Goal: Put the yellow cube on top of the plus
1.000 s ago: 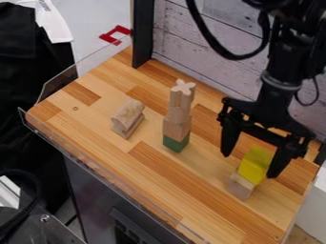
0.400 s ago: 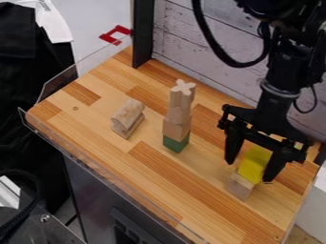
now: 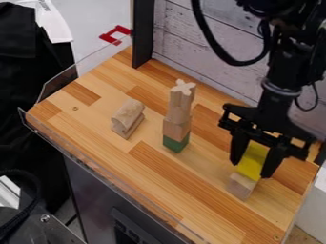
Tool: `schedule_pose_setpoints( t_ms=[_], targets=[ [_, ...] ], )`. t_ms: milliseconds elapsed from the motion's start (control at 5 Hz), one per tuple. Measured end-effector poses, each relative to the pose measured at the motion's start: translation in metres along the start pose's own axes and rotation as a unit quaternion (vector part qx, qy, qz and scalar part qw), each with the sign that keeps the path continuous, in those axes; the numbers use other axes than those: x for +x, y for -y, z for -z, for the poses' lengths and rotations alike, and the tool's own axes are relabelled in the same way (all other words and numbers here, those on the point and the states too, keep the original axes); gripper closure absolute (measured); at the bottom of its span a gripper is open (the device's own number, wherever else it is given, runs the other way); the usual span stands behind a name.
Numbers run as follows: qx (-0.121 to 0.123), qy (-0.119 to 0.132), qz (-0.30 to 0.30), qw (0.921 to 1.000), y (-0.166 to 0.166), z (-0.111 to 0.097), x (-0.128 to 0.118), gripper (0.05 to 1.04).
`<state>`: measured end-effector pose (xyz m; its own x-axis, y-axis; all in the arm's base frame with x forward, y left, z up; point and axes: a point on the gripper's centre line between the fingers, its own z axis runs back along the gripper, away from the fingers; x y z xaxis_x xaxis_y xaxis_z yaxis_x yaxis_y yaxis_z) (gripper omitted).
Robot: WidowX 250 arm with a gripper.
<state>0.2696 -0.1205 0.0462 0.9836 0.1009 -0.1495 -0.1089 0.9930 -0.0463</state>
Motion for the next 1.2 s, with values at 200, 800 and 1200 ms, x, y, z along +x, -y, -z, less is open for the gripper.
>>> schedule_pose_setpoints(
  t_ms=[200,800,1200],
  targets=[
    [0.001,0.038,-0.011,0.9992,-0.008,-0.033,-0.001,0.552],
    [0.011,0.080,-0.104,0.9913,-0.079,-0.094,0.016,0.552],
    [0.006,0.089,-0.145,0.9854,-0.109,-0.106,0.015,0.552]
  ],
)
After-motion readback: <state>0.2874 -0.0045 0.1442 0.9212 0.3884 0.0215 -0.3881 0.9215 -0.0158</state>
